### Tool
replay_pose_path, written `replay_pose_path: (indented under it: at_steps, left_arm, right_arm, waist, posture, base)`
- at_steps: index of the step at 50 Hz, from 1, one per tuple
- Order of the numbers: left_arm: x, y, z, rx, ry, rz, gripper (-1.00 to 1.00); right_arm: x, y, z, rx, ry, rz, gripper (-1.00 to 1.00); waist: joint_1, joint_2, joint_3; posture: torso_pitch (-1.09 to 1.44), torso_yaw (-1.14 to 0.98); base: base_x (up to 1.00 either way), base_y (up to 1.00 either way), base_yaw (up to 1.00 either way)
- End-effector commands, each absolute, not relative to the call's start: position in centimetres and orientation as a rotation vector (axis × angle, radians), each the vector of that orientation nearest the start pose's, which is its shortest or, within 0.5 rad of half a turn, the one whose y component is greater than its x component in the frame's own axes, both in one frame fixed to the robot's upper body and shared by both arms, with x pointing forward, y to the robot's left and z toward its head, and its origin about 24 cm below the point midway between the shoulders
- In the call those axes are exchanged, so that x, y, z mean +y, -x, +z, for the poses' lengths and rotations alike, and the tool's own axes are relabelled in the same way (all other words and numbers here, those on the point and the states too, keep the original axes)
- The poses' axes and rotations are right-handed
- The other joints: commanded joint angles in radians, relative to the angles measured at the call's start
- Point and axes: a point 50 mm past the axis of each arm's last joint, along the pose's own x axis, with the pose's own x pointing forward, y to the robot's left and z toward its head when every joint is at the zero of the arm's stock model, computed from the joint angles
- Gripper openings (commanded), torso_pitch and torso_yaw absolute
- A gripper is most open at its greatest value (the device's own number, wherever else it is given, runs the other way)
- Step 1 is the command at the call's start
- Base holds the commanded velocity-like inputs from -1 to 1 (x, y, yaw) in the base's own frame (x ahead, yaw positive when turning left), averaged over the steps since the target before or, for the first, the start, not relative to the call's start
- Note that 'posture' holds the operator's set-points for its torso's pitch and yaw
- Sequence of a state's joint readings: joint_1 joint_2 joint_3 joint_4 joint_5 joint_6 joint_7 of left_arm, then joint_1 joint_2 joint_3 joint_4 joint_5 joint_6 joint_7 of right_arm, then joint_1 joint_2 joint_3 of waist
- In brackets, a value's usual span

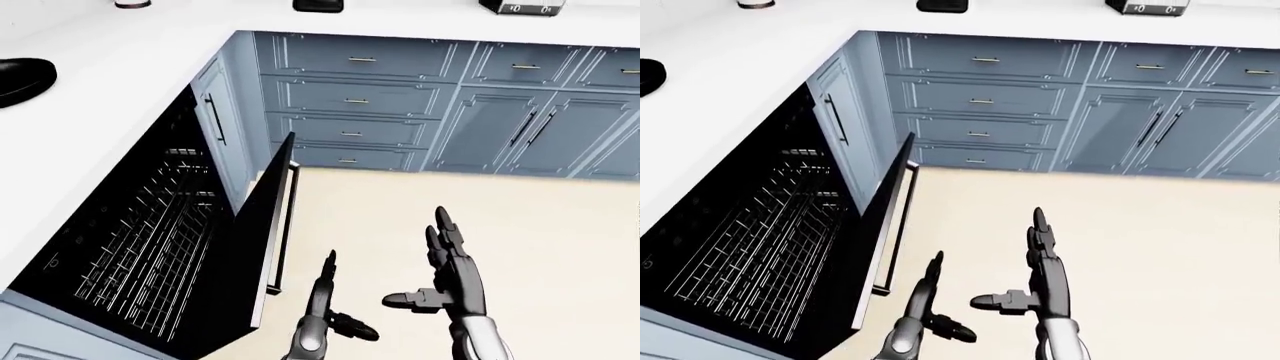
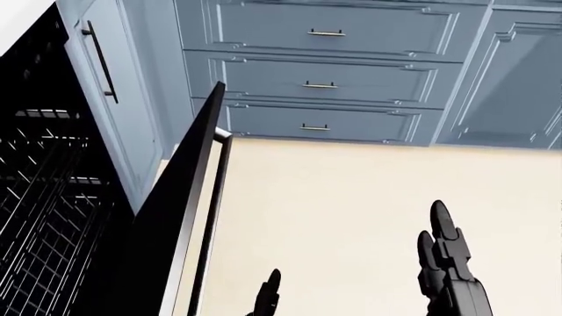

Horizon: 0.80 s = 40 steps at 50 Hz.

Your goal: Close the dishwasher door

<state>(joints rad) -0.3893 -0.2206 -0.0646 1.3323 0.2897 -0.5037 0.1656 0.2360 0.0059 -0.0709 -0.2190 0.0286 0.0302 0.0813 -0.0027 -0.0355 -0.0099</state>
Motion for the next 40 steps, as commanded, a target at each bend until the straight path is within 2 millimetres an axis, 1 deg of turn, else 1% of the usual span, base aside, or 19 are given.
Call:
replay_pose_path:
  at_steps: [1,5,8,10,11,17,22,29,33,37,40]
  left_arm:
    - [3.2,-23.0,-8.2,0.371,-0.156,-0.324,1.00]
    - [4.1,-21.9,-9.3,0.412,-0.192,-0.316,1.00]
    - [5.1,-21.2,-10.1,0.438,-0.258,-0.307,1.00]
    - [5.5,-20.9,-10.5,0.473,-0.268,-0.300,1.00]
    - [6.1,-20.9,-10.8,0.509,-0.285,-0.280,1.00]
    - [7.3,-21.1,-11.5,0.619,-0.322,-0.243,1.00]
    - [7.8,-21.4,-11.6,0.660,-0.338,-0.231,1.00]
    - [8.6,-21.7,-12.0,0.785,-0.325,-0.205,1.00]
    - [9.1,-22.0,-12.0,0.828,-0.323,-0.176,1.00]
    - [9.4,-22.1,-12.1,0.892,-0.313,-0.164,1.00]
    - [9.6,-22.0,-12.2,0.906,-0.318,-0.155,1.00]
  right_arm:
    - [-17.7,-20.9,5.3,-0.048,-0.006,-0.056,1.00]
    - [-17.7,-21.0,5.4,-0.049,-0.007,-0.056,1.00]
    - [-17.6,-21.1,5.4,-0.049,-0.007,-0.053,1.00]
    - [-17.5,-21.1,5.5,-0.050,-0.007,-0.052,1.00]
    - [-17.6,-21.1,5.5,-0.051,-0.006,-0.052,1.00]
    - [-17.6,-21.1,5.6,-0.051,-0.005,-0.053,1.00]
    - [-17.7,-21.1,5.7,-0.052,-0.008,-0.055,1.00]
    - [-17.7,-21.2,6.1,-0.056,-0.010,-0.052,1.00]
    - [-18.1,-20.7,6.3,-0.063,-0.009,-0.056,1.00]
    - [-18.1,-20.6,5.9,-0.061,-0.012,-0.059,1.00]
    - [-18.1,-20.7,5.8,-0.059,-0.013,-0.059,1.00]
  waist:
    - [0.000,-0.003,-0.012]
    - [-0.003,0.001,-0.014]
    - [-0.005,0.004,-0.013]
    - [-0.006,0.006,-0.011]
    - [-0.006,0.006,-0.010]
    - [-0.006,0.013,-0.009]
    - [-0.007,0.016,-0.012]
    - [-0.008,0.019,-0.014]
    - [-0.008,0.019,-0.016]
    - [-0.009,0.021,-0.016]
    - [-0.009,0.021,-0.017]
  posture:
    - [0.00,0.00]
    - [0.00,0.00]
    - [0.00,0.00]
    - [0.00,0.00]
    - [0.00,0.00]
    - [0.00,0.00]
    - [0.00,0.00]
    - [0.00,0.00]
    - [0.00,0.00]
    - [0.00,0.00]
    - [0.00,0.00]
  base:
    - [0.00,0.00,0.00]
    - [0.00,0.00,0.00]
    - [0.00,0.00,0.00]
    - [0.00,0.00,0.00]
    - [0.00,0.00,0.00]
    - [0.00,0.00,0.00]
    - [0.00,0.00,0.00]
    - [0.00,0.00,0.00]
    - [0.00,0.00,0.00]
    - [0.00,0.00,0.00]
    - [0.00,0.00,0.00]
